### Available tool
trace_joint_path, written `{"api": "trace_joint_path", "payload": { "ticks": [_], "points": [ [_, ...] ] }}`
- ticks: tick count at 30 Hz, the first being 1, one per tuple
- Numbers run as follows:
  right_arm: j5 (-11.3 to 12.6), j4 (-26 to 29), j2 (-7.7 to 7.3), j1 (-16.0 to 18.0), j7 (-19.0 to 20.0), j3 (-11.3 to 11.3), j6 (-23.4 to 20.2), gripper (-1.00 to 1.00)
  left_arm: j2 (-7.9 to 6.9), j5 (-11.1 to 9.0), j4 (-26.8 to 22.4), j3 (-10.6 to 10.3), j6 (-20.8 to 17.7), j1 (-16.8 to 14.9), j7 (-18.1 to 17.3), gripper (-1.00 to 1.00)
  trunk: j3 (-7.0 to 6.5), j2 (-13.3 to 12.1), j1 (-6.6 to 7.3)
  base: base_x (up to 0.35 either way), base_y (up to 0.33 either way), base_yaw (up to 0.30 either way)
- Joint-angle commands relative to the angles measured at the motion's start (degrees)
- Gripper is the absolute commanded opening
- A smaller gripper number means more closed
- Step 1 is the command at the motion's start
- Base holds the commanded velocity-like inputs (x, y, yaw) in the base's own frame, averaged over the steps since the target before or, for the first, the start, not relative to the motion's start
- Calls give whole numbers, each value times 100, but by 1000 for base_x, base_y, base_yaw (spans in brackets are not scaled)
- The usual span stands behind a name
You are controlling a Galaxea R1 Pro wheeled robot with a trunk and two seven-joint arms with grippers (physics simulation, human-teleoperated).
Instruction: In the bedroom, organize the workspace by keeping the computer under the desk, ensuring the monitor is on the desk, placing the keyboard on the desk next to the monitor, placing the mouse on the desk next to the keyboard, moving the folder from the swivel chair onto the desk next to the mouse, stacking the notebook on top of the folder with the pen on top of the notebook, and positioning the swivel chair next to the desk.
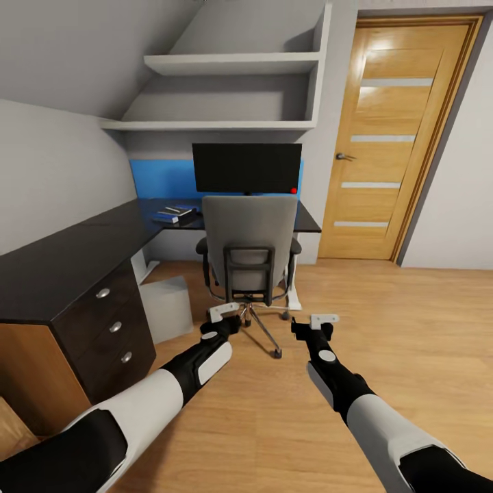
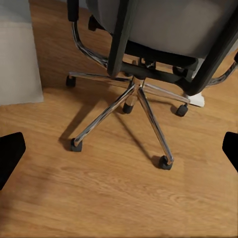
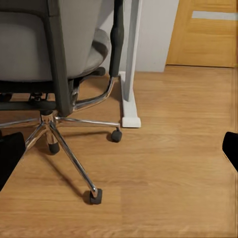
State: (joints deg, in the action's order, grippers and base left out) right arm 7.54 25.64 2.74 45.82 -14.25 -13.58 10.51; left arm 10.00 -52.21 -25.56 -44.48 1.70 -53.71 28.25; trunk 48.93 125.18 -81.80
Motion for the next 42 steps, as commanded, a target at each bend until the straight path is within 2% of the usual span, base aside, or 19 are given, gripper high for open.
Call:
{"api": "trace_joint_path", "payload": {
  "ticks": [1, 5, 10, 13, 14, 16, 17, 23, 30, 31, 35, 38, 42],
  "points": [
    [63, -15, -31, 5, -37, -49, 32, 100, 0, -35, 26, -40, -3, -8, 37, 100, -13, -39, 23, 0, 0, 0],
    [65, -173, -116, 5, -31, -49, 135, 100, 0, -31, 79, -40, -54, -8, 34, 100, -85, -199, 111, 0, 0, 0],
    [58, -668, -151, 5, -27, -58, 477, 100, 0, -32, 339, -58, -89, -8, 27, 100, -174, -400, 221, 0, 0, 0],
    [56, -1140, -155, 5, -26, -60, 855, 100, 0, -19, 946, -89, -80, -8, -7, 100, -228, -520, 287, 0, 0, 0],
    [59, -1857, -144, 5, -11, -64, 1371, 100, 0, -15, 1718, -101, -59, -8, -321, 100, -246, -560, 309, 0, 0, 0],
    [62, -2077, -138, 4, 0, -65, 1511, 100, 0, -16, 1904, -100, -55, -5, -478, 100, -282, -641, 353, 0, 0, 0],
    [67, -2339, -116, -8, 9, -66, 1687, 100, 0, -18, 2146, -98, -38, 14, -688, 100, -300, -681, 375, 0, 0, 0],
    [61, -2576, -36, -228, 17, -68, 1887, 100, 0, -24, 2358, -93, 49, 291, -875, 100, -408, -921, 507, 0, 0, 0],
    [11, -2640, 55, -765, 19, -64, 1961, 100, 0, -18, 2423, -91, 355, 961, -935, 100, -533, -1202, 660, 0, 0, 0],
    [5, -2654, 56, -1025, 19, -55, 1971, 100, 0, -15, 2430, -94, 702, 1405, -941, 100, -551, -1242, 682, 0, 0, 0],
    [3, -2659, 34, -1352, 19, -49, 2021, 100, -20, -11, 2432, -95, 1035, 1850, -943, 100, -623, -1403, 770, 0, 0, 0],
    [8, -2663, 22, -1497, 16, -45, 2118, 100, -86, -10, 2432, -96, 1164, 2103, -942, 100, -677, -1523, 836, 0, 0, 0],
    [22, -2677, -60, -1712, 16, -44, 2263, 100, -286, -8, 2433, -96, 1292, 2620, -947, 100, -749, -1683, 924, 0, 0, 0]
  ]
}}
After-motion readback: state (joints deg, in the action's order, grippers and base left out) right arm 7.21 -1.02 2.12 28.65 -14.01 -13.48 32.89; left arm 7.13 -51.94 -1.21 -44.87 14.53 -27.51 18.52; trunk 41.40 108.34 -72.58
